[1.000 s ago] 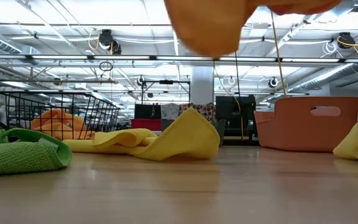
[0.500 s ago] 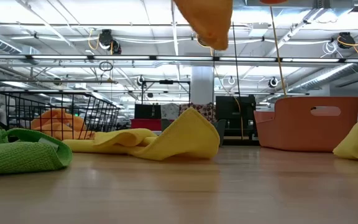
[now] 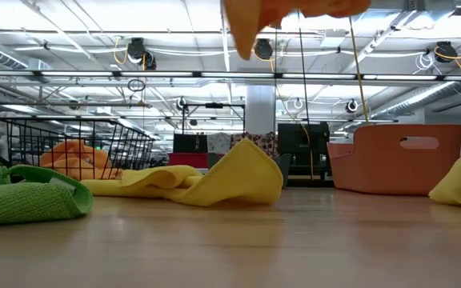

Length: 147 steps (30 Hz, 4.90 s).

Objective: Sort microfiber towel by color & place in baskets
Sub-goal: Put the orange microfiber cloth into the black wire basket, then put the left yellow microfiber cloth into the orange bin

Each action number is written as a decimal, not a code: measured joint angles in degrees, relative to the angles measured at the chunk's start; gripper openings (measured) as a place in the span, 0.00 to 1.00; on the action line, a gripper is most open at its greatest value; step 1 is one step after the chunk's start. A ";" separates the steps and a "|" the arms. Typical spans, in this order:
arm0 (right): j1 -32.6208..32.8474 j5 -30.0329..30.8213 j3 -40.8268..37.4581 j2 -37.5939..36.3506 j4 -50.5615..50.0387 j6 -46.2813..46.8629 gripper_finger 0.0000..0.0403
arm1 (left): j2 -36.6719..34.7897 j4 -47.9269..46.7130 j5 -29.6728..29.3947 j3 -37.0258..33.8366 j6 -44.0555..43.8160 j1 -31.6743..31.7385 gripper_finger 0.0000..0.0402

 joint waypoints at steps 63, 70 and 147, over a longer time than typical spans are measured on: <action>-11.75 -43.08 14.69 26.21 40.38 23.08 0.06 | 0.33 13.37 0.42 -0.04 8.25 3.04 0.17; -9.87 -34.15 14.80 24.60 31.33 23.46 0.29 | -0.54 8.64 -0.61 -0.11 8.94 1.66 0.06; -6.80 -1.37 14.62 9.95 -47.10 39.51 0.48 | -16.68 -67.72 10.11 -0.07 -27.05 67.95 0.60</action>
